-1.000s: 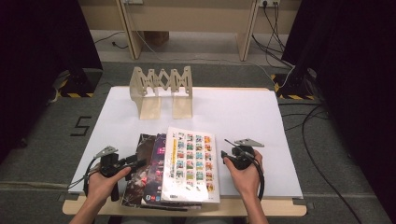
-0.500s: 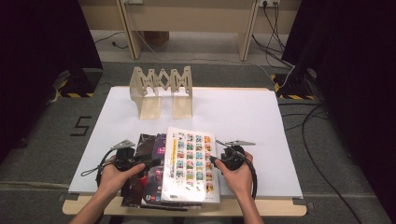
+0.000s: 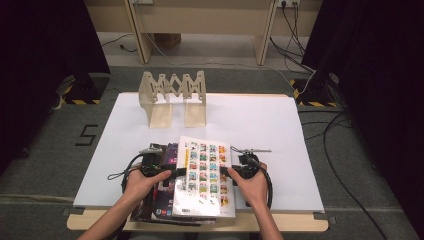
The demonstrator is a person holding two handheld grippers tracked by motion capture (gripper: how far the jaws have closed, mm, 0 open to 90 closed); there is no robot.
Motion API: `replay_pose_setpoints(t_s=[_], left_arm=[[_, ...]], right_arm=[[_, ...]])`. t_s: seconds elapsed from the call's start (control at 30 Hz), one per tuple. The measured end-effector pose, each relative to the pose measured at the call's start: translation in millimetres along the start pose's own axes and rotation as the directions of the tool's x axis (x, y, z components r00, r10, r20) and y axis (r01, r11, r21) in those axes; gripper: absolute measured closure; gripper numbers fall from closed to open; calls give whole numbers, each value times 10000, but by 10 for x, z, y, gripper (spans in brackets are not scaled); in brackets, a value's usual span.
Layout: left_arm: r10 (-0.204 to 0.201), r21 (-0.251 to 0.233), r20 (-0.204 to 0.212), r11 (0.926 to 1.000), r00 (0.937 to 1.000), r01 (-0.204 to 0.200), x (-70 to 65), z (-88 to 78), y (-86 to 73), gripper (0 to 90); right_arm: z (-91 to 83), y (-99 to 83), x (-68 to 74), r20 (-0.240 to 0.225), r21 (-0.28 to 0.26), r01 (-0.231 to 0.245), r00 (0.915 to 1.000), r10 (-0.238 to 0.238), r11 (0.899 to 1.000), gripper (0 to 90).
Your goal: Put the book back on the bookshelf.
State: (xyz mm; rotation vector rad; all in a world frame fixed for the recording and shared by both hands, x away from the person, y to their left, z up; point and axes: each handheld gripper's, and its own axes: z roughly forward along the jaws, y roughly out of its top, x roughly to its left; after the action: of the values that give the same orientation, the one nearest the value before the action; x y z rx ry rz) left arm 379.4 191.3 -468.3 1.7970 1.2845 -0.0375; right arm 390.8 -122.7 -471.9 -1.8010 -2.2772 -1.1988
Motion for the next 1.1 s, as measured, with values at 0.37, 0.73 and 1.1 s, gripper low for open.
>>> replay_pose_setpoints(t_s=[0.37,0.73,1.1], left_arm=[[-1230,-557,-268,9910,9920,1214,-37,-56,35,491],[-3487,165,1035,9370,9315,3489,-111,11,-161,562],[-2949,436,1629,9555,9415,2917,29,-42,-98,724]], right_arm=[[20,-22,36,200,-244,-257,9995,262,9994,424],[21,-40,67,381,-415,-280,9988,296,9987,425],[-29,109,43,254,-329,161,9996,-153,9993,467]])
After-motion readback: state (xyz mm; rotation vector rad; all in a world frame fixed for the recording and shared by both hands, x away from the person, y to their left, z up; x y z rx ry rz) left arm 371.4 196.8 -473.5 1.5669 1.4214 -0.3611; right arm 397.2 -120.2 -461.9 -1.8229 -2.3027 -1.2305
